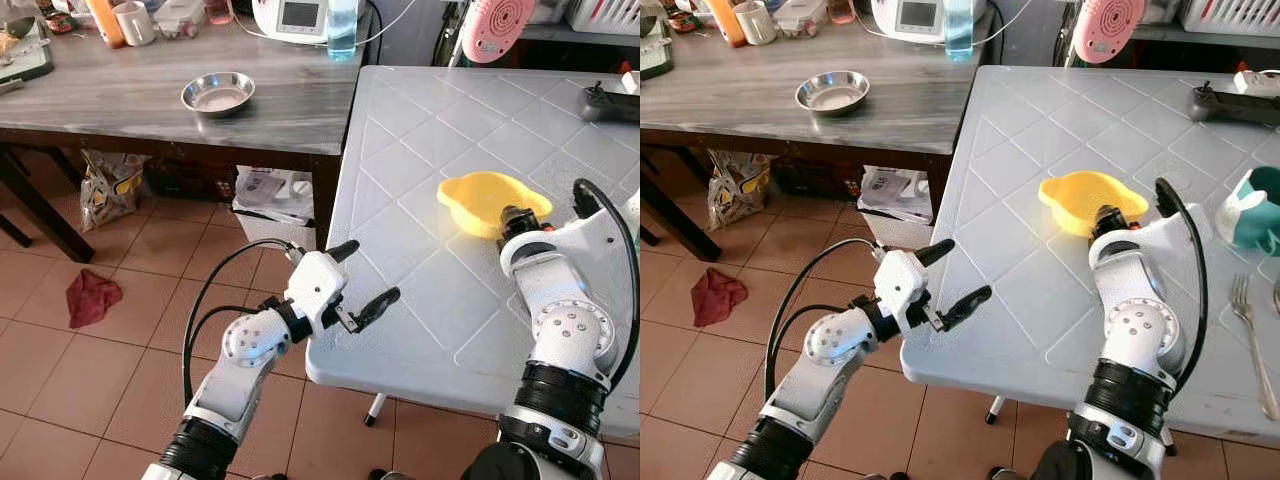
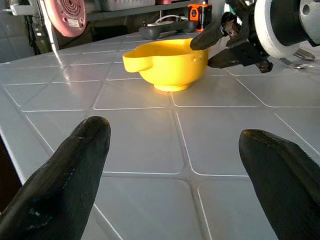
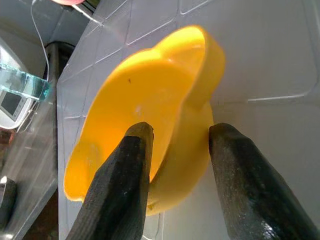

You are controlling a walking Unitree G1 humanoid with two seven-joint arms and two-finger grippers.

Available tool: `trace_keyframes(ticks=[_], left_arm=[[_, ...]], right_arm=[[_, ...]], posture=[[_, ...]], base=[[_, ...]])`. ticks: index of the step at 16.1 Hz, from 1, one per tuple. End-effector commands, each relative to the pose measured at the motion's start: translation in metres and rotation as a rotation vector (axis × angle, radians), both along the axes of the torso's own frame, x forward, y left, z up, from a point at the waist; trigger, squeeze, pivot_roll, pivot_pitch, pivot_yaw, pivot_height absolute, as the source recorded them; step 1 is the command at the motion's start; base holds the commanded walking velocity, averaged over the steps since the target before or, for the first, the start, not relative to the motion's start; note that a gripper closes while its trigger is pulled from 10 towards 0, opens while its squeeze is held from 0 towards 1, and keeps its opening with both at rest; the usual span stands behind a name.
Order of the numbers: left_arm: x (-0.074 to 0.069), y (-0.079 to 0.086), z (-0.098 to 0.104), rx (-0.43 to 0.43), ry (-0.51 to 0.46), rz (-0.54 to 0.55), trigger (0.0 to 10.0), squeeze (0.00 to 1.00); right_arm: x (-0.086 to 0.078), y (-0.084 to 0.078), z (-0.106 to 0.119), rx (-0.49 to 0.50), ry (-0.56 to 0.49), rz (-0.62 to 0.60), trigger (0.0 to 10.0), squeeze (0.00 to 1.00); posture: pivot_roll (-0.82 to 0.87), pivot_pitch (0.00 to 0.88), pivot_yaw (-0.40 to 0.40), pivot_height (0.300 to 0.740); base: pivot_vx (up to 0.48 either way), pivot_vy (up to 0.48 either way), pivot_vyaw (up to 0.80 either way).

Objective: Setting the table

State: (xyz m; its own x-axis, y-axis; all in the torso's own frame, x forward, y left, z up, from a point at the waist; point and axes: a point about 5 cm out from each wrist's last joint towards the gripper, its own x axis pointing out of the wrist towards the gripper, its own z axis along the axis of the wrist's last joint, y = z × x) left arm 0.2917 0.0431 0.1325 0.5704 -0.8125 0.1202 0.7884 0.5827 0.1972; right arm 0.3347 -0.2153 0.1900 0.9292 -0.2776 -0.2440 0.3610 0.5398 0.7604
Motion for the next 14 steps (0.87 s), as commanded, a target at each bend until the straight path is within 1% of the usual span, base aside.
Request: trace_keyframes(ticks=[1, 5, 14], left_arm=[[-0.003, -0.001, -0.001, 0.014, -0.001, -0.009, 10.0, 0.00], [-0.003, -0.001, -0.001, 0.016, -0.002, -0.010, 10.0, 0.00], [-0.001, -0.001, -0.001, 0.017, -0.005, -0.002, 10.0, 0.00]], right_arm=[[0.001, 0.003, 0.000, 0.016, 0.003, 0.009, 0.0, 0.00], [0.000, 0.002, -0.003, 0.024, 0.013, 0.003, 0.0, 0.00], [-0.004, -0.009, -0.006, 0.016, 0.037, -0.043, 0.0, 0.00]], posture=[[-0.03, 0.157, 0.041, 0.740], [-0.03, 0.151, 0.042, 0.740], [-0.03, 0.143, 0.042, 0.740]], base=[[0.000, 0.000, 0.00], [0.000, 0.000, 0.00], [0.000, 0.000, 0.00]])
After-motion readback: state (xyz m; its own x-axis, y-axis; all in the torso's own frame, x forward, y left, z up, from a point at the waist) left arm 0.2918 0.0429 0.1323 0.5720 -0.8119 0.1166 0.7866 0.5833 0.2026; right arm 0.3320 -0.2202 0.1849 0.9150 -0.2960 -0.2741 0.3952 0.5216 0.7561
